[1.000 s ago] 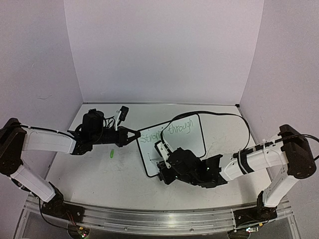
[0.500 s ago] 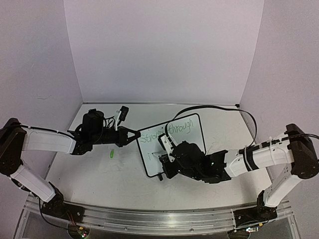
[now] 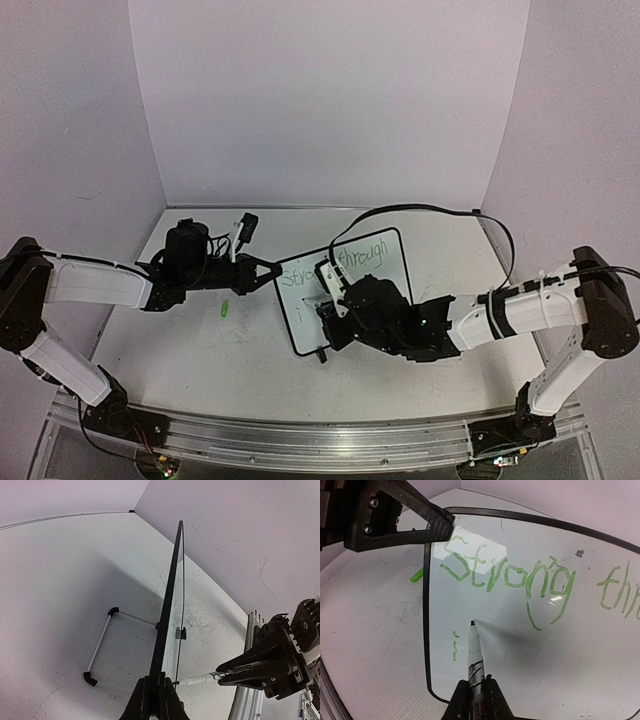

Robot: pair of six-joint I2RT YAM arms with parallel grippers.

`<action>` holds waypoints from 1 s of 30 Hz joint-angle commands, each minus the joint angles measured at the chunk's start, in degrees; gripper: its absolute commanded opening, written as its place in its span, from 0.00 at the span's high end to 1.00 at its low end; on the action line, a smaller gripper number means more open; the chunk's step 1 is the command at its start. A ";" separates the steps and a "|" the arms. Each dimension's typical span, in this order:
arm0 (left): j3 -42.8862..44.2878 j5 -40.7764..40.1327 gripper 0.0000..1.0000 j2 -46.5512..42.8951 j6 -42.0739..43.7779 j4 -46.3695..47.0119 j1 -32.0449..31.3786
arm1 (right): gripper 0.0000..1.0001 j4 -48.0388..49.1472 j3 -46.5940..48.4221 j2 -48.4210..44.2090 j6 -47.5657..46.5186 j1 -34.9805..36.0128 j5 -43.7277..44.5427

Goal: Write a sentence on the whiteboard

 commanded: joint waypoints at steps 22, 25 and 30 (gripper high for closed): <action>0.43 -5.28 1.00 1.05 4.68 -6.73 0.30 | 1.00 -1.80 -0.45 1.53 2.89 -0.39 0.04; 0.55 -5.25 1.00 1.13 4.68 -6.74 0.29 | 1.00 -1.94 -0.85 1.43 3.16 -0.40 0.02; 0.57 -5.22 1.00 1.22 4.76 -6.82 0.30 | 1.00 -2.12 -1.41 1.51 3.70 -0.38 -0.44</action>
